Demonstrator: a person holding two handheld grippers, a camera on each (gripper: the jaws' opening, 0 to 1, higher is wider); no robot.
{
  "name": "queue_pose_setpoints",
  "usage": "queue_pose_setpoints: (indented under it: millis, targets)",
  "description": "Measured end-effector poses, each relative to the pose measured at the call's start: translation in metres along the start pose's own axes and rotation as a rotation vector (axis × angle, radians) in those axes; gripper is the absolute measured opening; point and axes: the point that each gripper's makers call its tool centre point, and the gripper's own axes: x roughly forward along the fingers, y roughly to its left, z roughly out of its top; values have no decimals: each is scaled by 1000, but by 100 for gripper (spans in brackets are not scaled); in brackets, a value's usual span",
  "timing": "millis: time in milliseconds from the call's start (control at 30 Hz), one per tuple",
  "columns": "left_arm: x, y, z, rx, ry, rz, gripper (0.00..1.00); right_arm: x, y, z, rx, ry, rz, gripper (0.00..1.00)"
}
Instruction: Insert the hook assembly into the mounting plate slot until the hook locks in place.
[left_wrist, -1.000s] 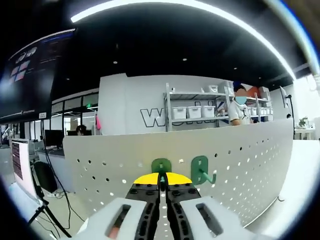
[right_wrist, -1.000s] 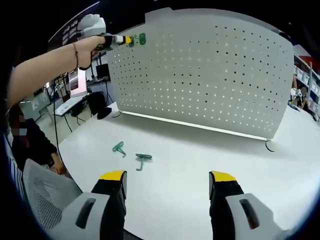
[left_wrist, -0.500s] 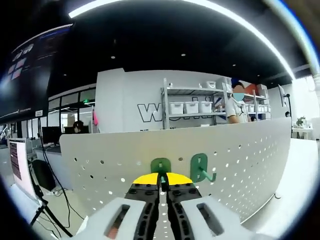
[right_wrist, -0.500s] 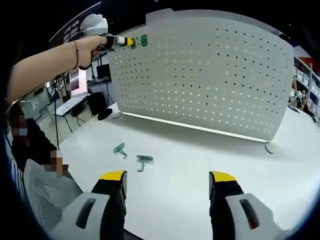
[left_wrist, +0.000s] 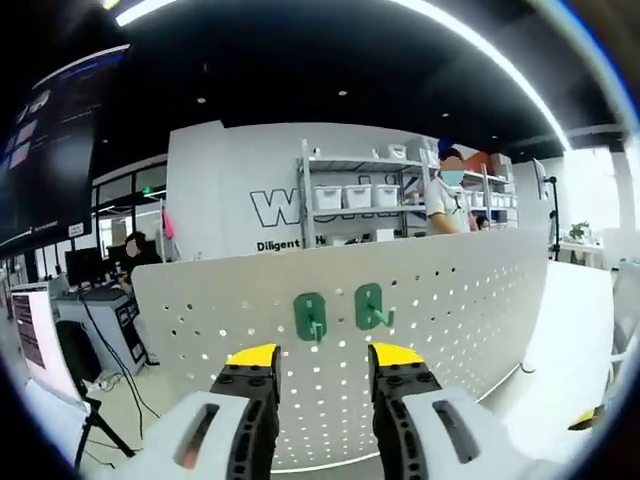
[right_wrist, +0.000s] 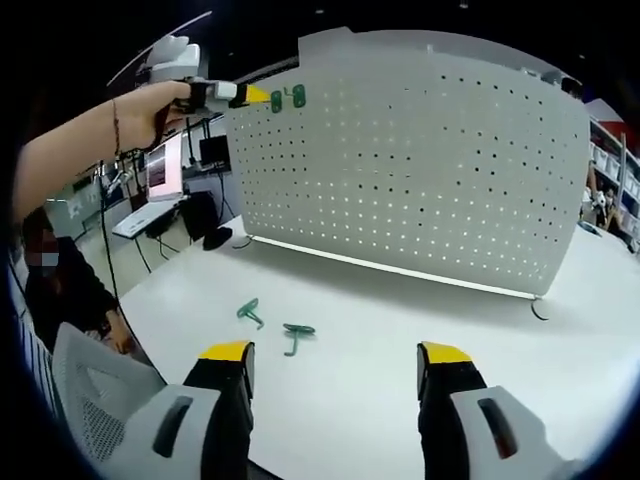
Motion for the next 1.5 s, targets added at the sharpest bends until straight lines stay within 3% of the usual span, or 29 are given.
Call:
queue_pose_setpoints:
  millis: [133,300,500,667,867,1233,1333,1500]
  targets:
    - [-18,-16,-8,-23,38,-61,52,-3,2,4,-17,-8,5,63]
    - [-31,-24,-18,-35,68,-92,62,-5,5,7,-30,-18,9,62]
    - [-44,-45,-30,-86,106,-153,68,-12,12,11,-36,-39,19,59]
    - [-55,-50,-41,-65,125,-161,76,-18,15,9,-35,-43,21,60]
    - [-71,-56,-59,-94,167,-181,83,-24,17,3,-37,-35,23,60]
    - [-105,-70,-101,-127,261,-228,88,-29,22,-5,-44,-19,28,60]
    - [-115,-72,-117,-56,304,-226,90,-30,24,-6,-53,-15,34,60]
    - [-126,-82,-129,-116,322,-251,91,-34,27,-10,-62,-17,42,57]
